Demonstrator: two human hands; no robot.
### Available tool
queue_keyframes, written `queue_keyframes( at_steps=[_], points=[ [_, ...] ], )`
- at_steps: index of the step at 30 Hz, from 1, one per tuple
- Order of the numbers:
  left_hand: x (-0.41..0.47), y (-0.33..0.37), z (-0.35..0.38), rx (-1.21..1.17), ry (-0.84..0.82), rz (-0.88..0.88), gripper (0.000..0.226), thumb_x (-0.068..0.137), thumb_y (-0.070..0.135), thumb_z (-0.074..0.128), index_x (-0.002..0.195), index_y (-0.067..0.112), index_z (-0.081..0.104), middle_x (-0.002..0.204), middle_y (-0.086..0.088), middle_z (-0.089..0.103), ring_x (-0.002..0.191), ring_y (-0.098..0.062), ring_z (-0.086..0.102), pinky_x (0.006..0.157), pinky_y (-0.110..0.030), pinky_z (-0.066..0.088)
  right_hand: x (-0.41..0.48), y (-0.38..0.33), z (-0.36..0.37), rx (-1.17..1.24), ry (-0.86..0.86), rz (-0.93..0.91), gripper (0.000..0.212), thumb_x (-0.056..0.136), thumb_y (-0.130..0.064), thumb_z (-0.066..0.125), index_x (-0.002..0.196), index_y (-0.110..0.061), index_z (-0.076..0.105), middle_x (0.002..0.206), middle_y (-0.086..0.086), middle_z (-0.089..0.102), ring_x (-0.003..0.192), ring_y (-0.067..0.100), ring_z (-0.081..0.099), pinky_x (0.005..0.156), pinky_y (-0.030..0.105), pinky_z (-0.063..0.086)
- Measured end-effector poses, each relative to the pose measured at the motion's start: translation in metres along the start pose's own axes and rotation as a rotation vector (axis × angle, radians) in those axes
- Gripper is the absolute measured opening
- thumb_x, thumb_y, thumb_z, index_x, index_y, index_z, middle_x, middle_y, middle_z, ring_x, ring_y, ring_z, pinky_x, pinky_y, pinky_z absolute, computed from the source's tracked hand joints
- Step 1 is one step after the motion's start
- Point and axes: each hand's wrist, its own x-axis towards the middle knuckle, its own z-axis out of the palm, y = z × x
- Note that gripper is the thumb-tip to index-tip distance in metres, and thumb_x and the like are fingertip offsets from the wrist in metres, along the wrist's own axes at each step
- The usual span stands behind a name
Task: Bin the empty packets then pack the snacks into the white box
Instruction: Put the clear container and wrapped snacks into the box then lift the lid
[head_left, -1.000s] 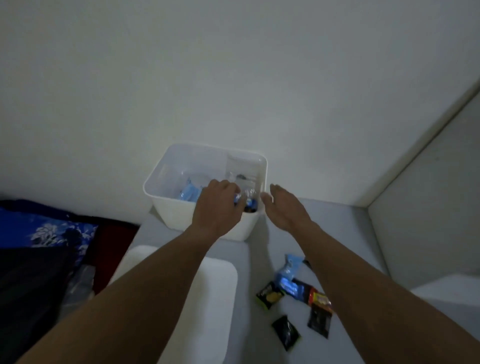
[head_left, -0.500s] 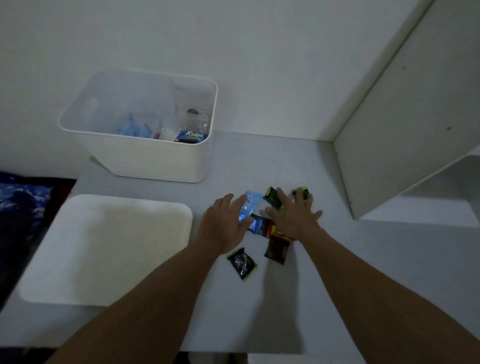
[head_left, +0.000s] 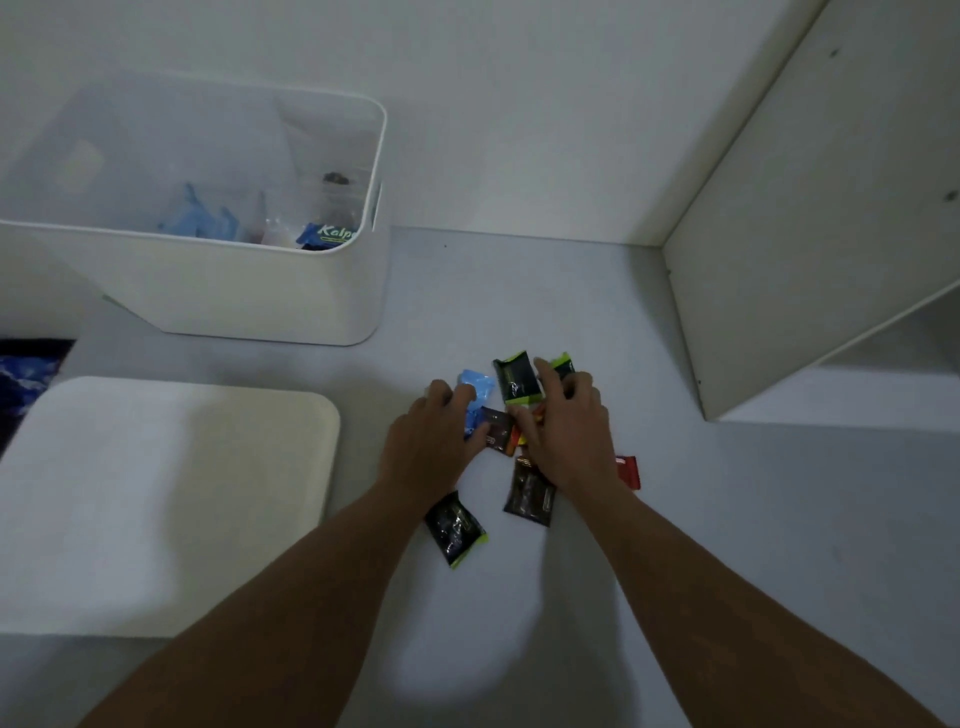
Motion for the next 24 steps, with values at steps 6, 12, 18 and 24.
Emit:
queue_keyframes(
  at_steps=[6, 12, 18, 24],
  points=[
    [0.003, -0.004, -0.002, -0.07, 0.008, -0.027, 0.033, 0.093, 0.042, 0.052, 0.117, 0.02, 0.049, 0.105, 0.0, 0.053, 0.08, -0.019, 0.059, 0.06, -0.03, 0.046, 0.017, -0.003, 0.004, -0.154, 0.047, 0.056, 0.063, 0.092, -0.064, 0.04, 0.146, -0.034, 0.032, 0.139, 0.014, 0.038, 0.118, 0.034, 0.04, 0.093, 0.049, 0.04],
    [0.007, -0.008, -0.007, -0.121, 0.048, -0.09, 0.025, 0.093, 0.037, 0.051, 0.112, 0.021, 0.052, 0.101, 0.0, 0.057, 0.074, -0.019, 0.06, 0.059, -0.035, 0.052, 0.025, -0.007, 0.004, -0.189, 0.043, -0.022, 0.04, 0.099, -0.047, 0.041, 0.119, -0.017, 0.057, 0.112, 0.012, 0.05, 0.09, 0.028, 0.053, 0.068, 0.038, 0.051],
    [0.007, -0.014, -0.025, -0.174, 0.114, -0.074, 0.023, 0.09, 0.035, 0.058, 0.108, 0.021, 0.055, 0.1, 0.001, 0.06, 0.073, -0.02, 0.063, 0.055, -0.031, 0.049, 0.03, -0.009, -0.003, -0.159, 0.007, -0.069, 0.025, 0.1, -0.036, 0.044, 0.103, -0.014, 0.056, 0.099, 0.007, 0.052, 0.065, 0.023, 0.057, 0.053, 0.03, 0.043],
    [0.019, -0.011, -0.079, -0.194, 0.286, 0.058, 0.022, 0.087, 0.036, 0.059, 0.104, 0.022, 0.058, 0.091, 0.003, 0.063, 0.063, -0.015, 0.06, 0.05, -0.026, 0.047, 0.041, -0.023, -0.039, -0.124, 0.043, -0.024, 0.022, 0.094, -0.034, 0.053, 0.086, -0.013, 0.055, 0.084, 0.004, 0.055, 0.06, 0.027, 0.055, 0.052, 0.034, 0.047]
  ],
)
